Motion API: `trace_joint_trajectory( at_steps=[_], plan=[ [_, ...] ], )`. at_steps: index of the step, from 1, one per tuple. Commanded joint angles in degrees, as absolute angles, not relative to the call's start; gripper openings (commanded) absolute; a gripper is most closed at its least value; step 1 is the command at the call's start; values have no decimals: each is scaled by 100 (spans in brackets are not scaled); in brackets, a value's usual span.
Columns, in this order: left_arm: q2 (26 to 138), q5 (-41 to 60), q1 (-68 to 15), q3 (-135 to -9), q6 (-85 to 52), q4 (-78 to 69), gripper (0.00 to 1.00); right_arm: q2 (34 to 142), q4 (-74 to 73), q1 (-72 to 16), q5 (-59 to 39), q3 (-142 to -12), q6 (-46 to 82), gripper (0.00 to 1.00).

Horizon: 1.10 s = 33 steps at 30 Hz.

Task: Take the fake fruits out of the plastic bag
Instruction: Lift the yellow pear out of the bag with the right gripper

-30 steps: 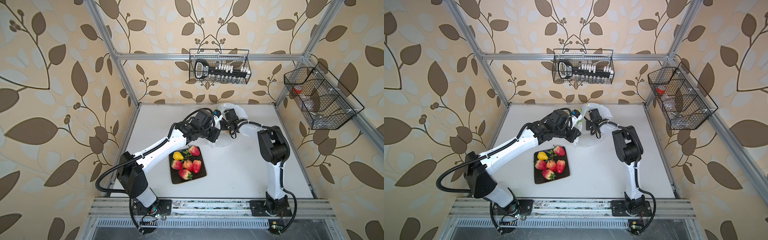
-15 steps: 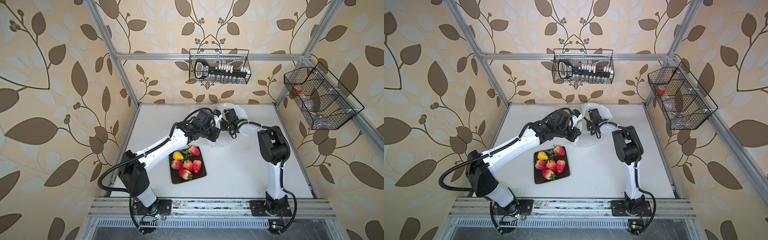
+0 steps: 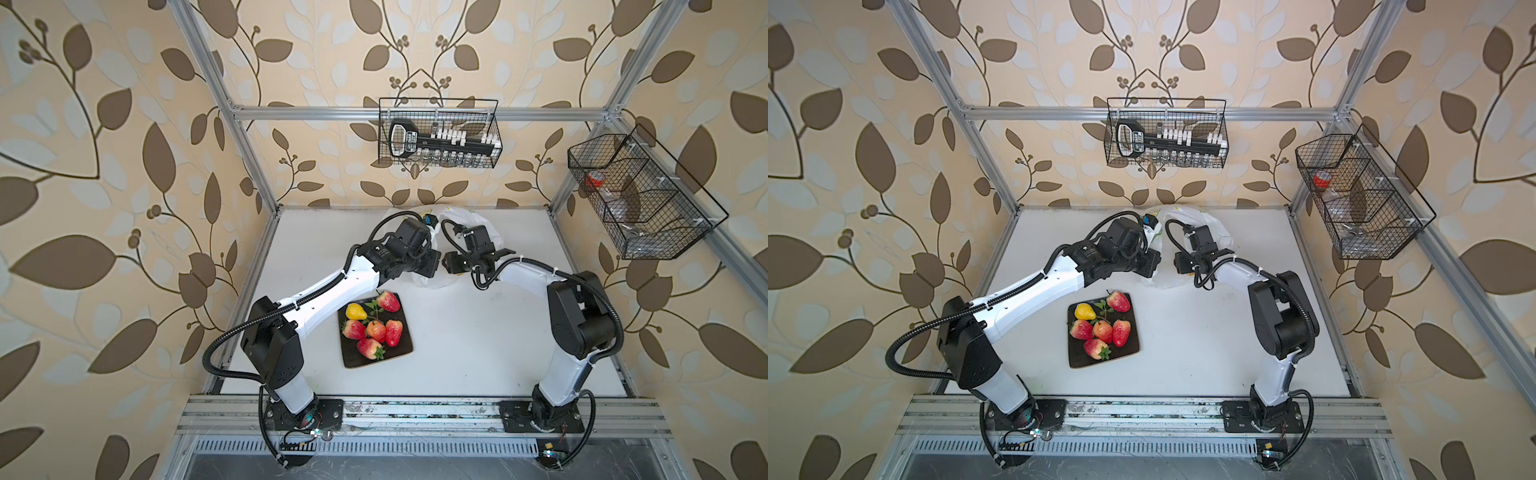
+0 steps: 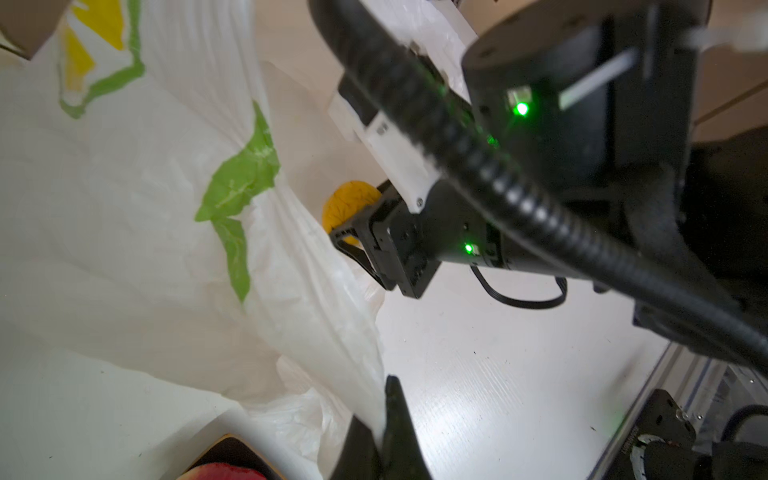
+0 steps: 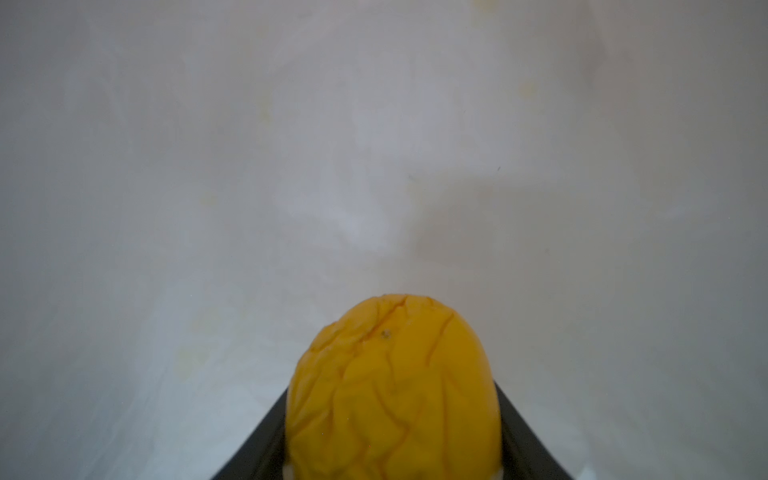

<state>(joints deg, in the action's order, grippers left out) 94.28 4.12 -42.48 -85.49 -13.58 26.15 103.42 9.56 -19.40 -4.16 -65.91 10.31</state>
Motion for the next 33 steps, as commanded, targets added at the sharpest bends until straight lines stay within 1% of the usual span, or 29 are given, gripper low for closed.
trace_joint_trajectory(
  at_steps=[1,6,9,16,19,20,21,23,24,29,30,33],
  plan=[
    [9408,284,-4132,-8850,-1426,2468,0,9791,1038,-1921,-1014,-6162,724,33],
    [9574,463,-4028,-8906,-1414,2497,0,8734,871,-1941,-1397,-5373,420,32],
    [9667,515,-4009,-8890,-1453,2455,0,8168,999,-1931,-1541,-4988,453,33],
    [9782,416,-4003,-8689,-1493,2243,0,6878,1131,-1936,-1959,-4049,1229,32],
    [9826,527,-3993,-8675,-1478,2236,0,6325,1149,-1966,-2021,-3809,1426,32],
    [9839,636,-3987,-8675,-1440,2261,4,6153,1166,-1962,-1993,-3748,1456,32],
    [9827,760,-3987,-8677,-1386,2325,12,6017,1205,-1965,-1957,-3717,1462,32],
    [9777,913,-3989,-8645,-1284,2473,24,5753,1305,-1963,-1885,-3686,1420,32],
    [9713,941,-3986,-8592,-1244,2546,33,5612,1326,-1964,-1881,-3681,1378,32],
    [9081,997,-3997,-8130,-1182,2545,67,4897,1134,-1984,-2208,-3616,1110,33],
    [8899,994,-3990,-8015,-1181,2513,86,4764,1064,-2010,-2273,-3618,1044,33],
    [8330,913,-3990,-7739,-1204,2494,99,4559,964,-2152,-2380,-3686,796,33]
  ],
)
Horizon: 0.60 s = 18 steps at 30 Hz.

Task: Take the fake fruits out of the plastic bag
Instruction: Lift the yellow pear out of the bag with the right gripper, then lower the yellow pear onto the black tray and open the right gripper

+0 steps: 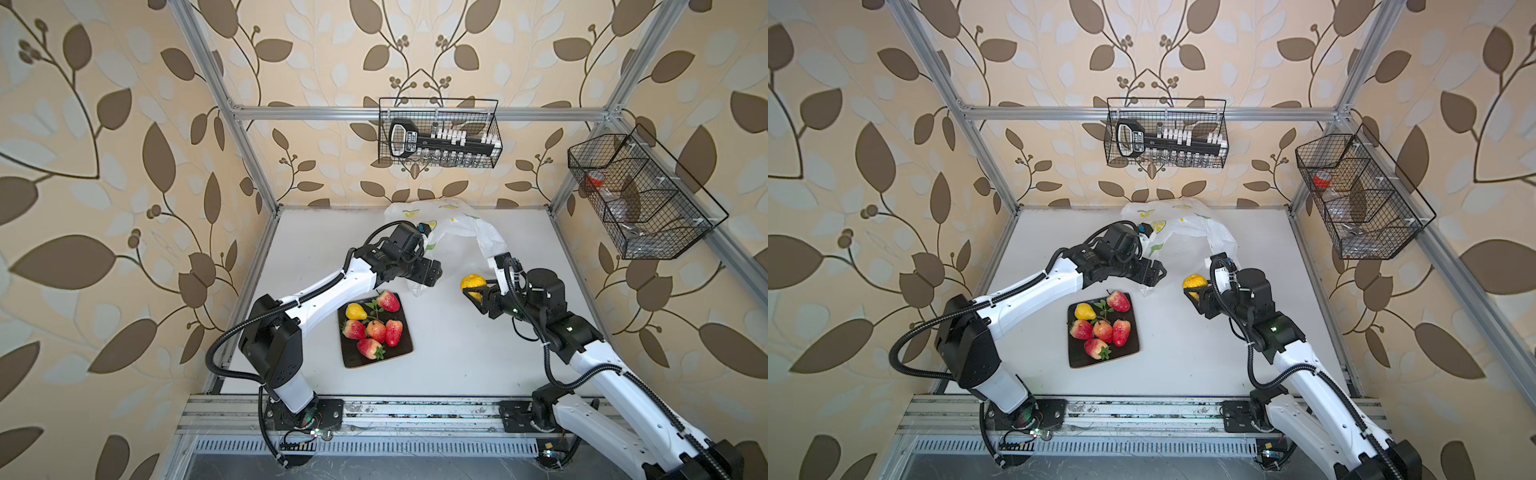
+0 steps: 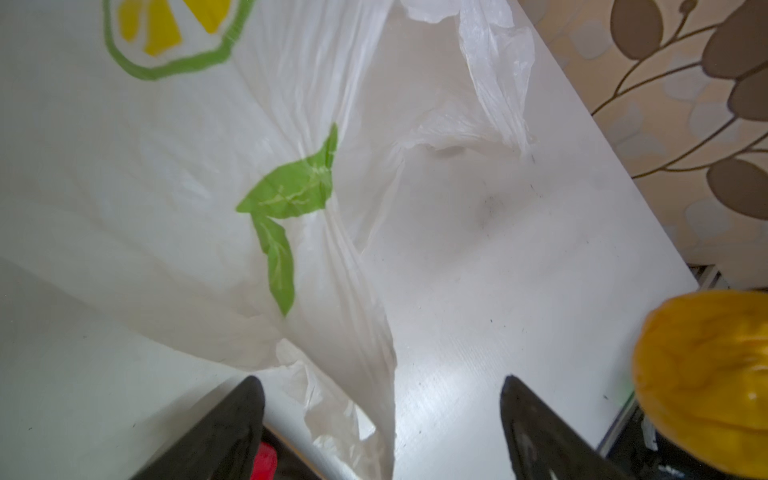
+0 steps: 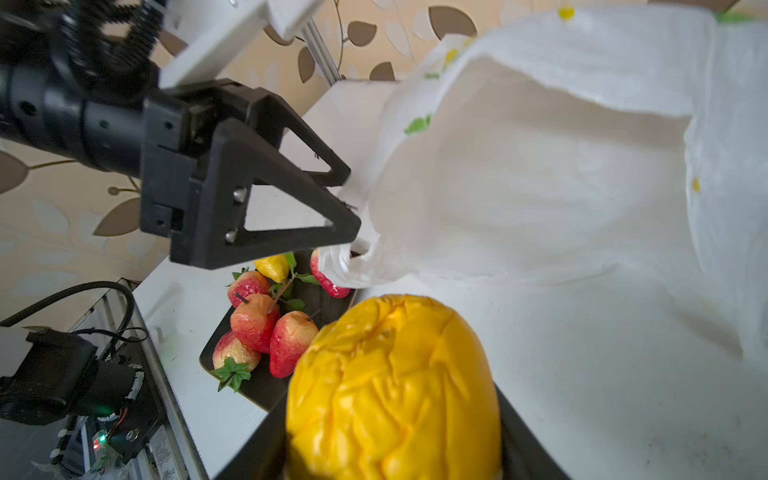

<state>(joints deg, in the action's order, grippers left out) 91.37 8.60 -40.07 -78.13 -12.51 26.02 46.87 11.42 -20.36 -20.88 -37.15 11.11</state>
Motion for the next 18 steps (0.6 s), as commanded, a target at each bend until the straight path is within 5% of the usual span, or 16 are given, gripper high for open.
trace_joint_trajectory(
  at_steps=[1,8,18],
  plan=[
    [8066,843,-3984,-7664,-1200,2513,99,4571,967,-2240,-2398,-3751,705,33],
    [7103,-428,-3739,-7625,-1461,3119,99,5279,754,-3596,-1861,-4322,353,33],
    [6242,-2315,-2505,-7042,-2634,3678,99,8300,-199,-5078,-664,-5472,579,32]
  ],
)
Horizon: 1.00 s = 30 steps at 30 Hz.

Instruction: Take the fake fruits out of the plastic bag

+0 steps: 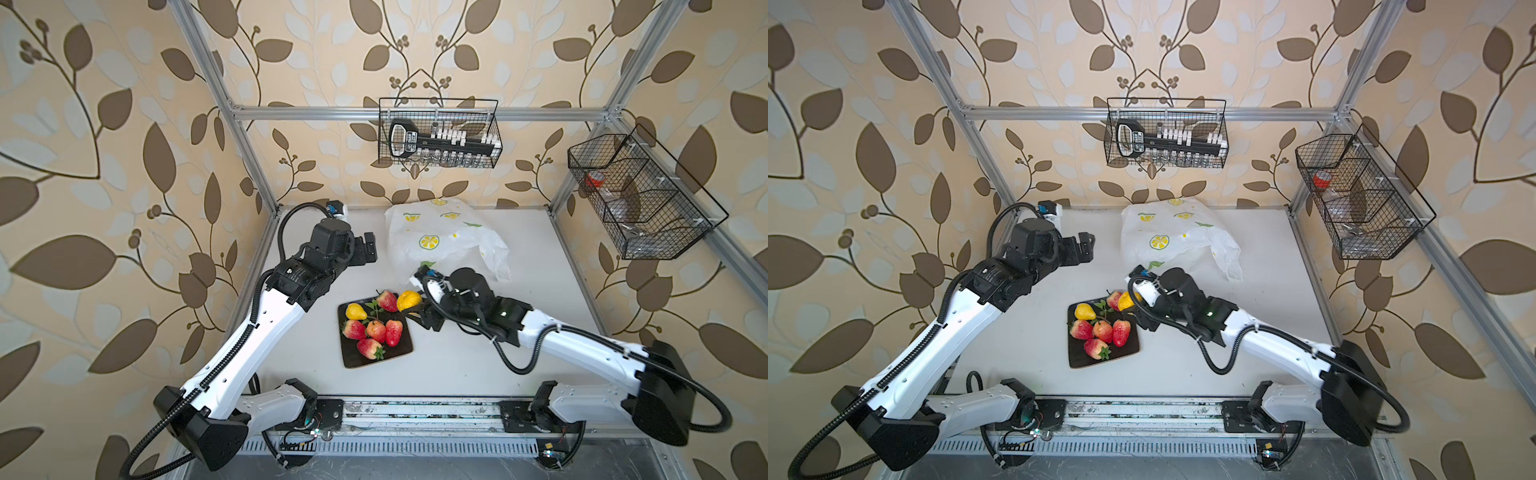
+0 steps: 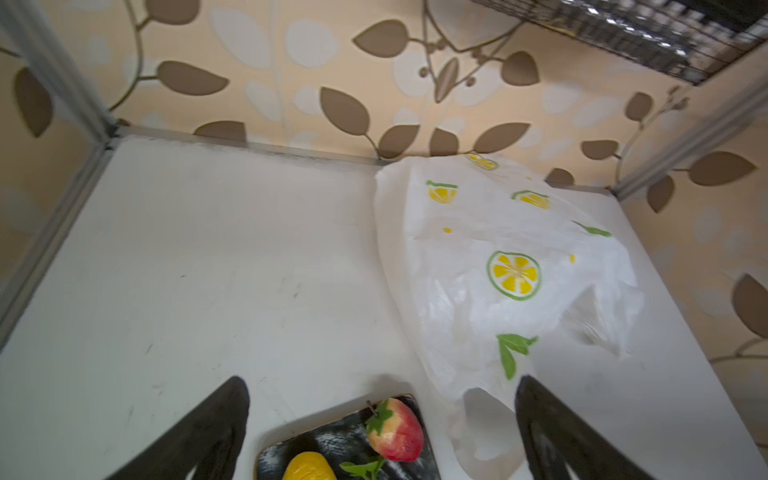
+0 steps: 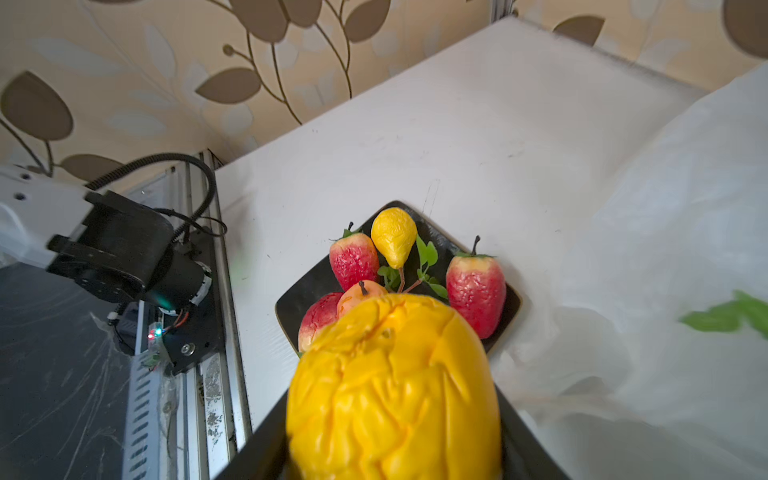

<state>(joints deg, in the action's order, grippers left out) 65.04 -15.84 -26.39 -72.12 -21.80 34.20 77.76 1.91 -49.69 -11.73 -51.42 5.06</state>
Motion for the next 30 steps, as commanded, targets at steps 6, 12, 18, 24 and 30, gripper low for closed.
trace_joint_trajectory(
  at_steps=[6,12,18,24,30],
  plan=[
    [5858,-2612,-2391,-6618,-2847,3811,99,9739,-387,-5089,-305,-6245,651,34],
    [5619,-2768,-2373,-6371,-2907,3999,99,10393,-554,-5071,-473,-6404,598,41],
    [5555,-2840,-2356,-6234,-2943,4017,99,10618,-595,-5063,-776,-6504,624,59],
    [5649,-2828,-2338,-6236,-2925,3956,99,10254,-567,-5021,-878,-6417,659,74],
    [5815,-2786,-2316,-6249,-2892,3807,99,9650,-368,-4972,-886,-6294,676,81]
  ],
)
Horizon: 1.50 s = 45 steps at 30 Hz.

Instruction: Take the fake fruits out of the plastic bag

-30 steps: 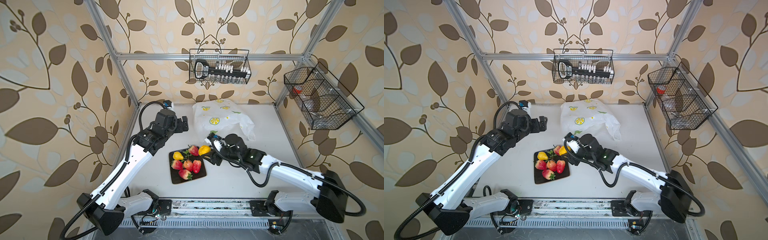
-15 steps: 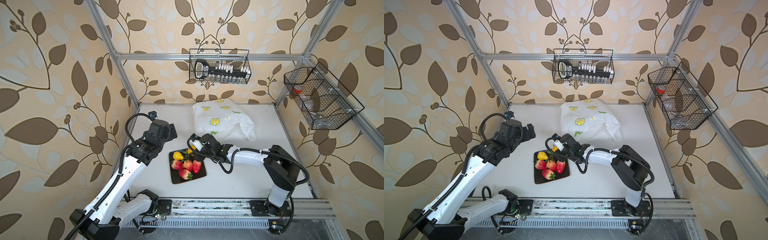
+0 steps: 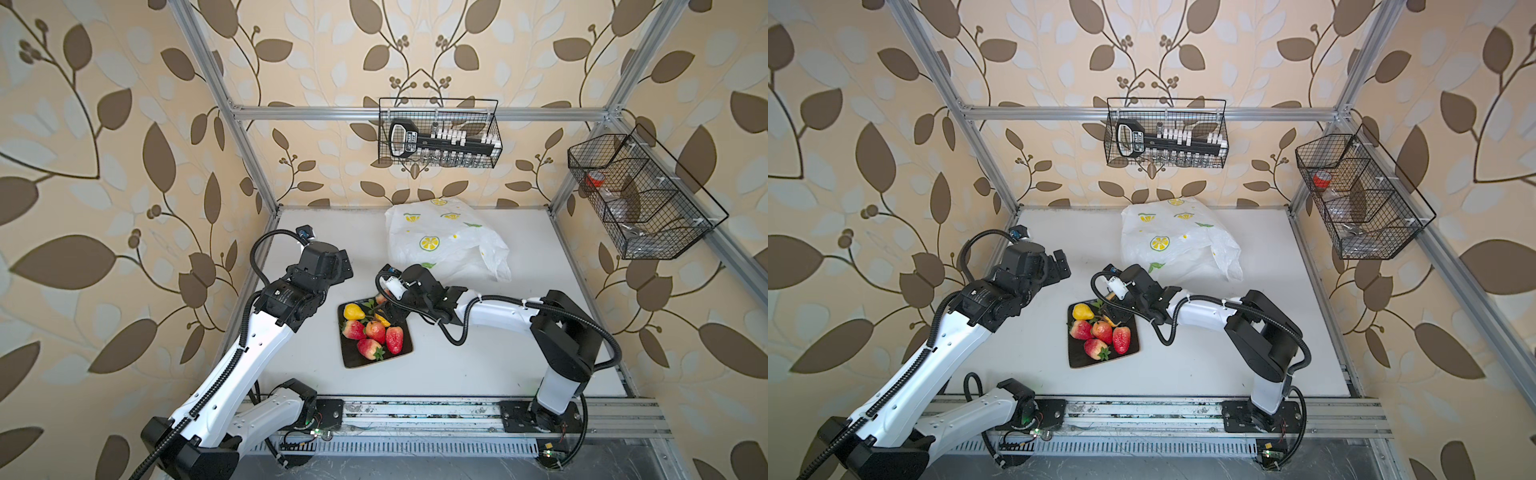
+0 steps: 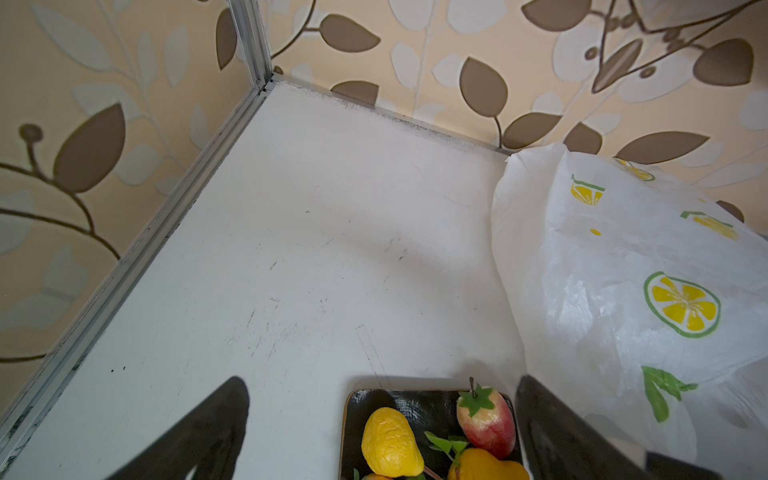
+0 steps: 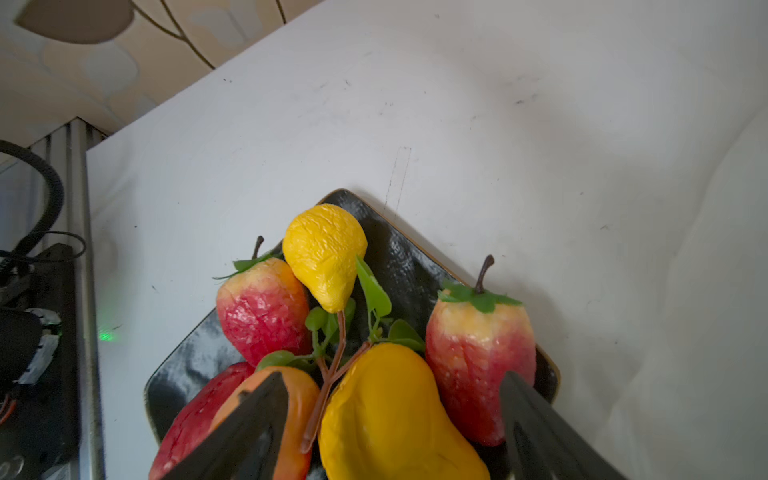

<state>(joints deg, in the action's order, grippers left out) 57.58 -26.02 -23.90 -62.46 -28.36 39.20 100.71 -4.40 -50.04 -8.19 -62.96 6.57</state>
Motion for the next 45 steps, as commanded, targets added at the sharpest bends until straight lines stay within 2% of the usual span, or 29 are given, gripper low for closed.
trace_joint_trajectory(
  at_steps=[1,6,11,14,18,21,24,31,35,37,39,41,43,45],
  plan=[
    [5852,-2797,-2300,-6234,-2875,3756,99,9465,-316,-4966,-824,-6259,685,81],
    [6002,-2864,-1907,-6058,-2899,3412,99,8276,59,-4672,-235,-5911,900,80],
    [6081,-3151,-1325,-5666,-2751,2929,99,6661,484,-3855,977,-5017,1309,79],
    [6048,-3453,-1127,-5172,-2496,2390,99,5736,709,-3004,1680,-4320,1445,81],
    [5836,-3608,-990,-4226,-1747,1119,99,5100,502,-1384,1851,-3460,1595,85],
    [5765,-3302,-885,-3378,-917,-105,99,5236,-467,-294,1566,-2743,1590,88],
    [5923,-2963,-658,-2738,-622,-1021,99,5792,-1978,192,1674,-2066,1466,90],
    [6626,-1912,-336,-2008,-309,-2810,99,7607,-5035,317,1134,-1550,1048,92],
    [7193,-1530,-316,-1822,-70,-3689,99,8021,-5543,357,801,-1568,797,93],
    [7277,-1129,-316,-1931,-46,-3615,99,8365,-6496,343,429,-1226,649,93],
    [7511,-856,-316,-1785,-8,-4148,99,8698,-7205,348,379,-1097,642,93],
    [7827,-748,-317,-1764,-3,-4523,99,8499,-6646,343,415,-1188,666,95],
    [8211,-639,-318,-1837,43,-4736,99,8591,-6845,345,418,-1165,659,99],
    [8693,-847,-317,-1998,10,-4852,99,8558,-6745,343,413,-1189,655,99]
  ],
)
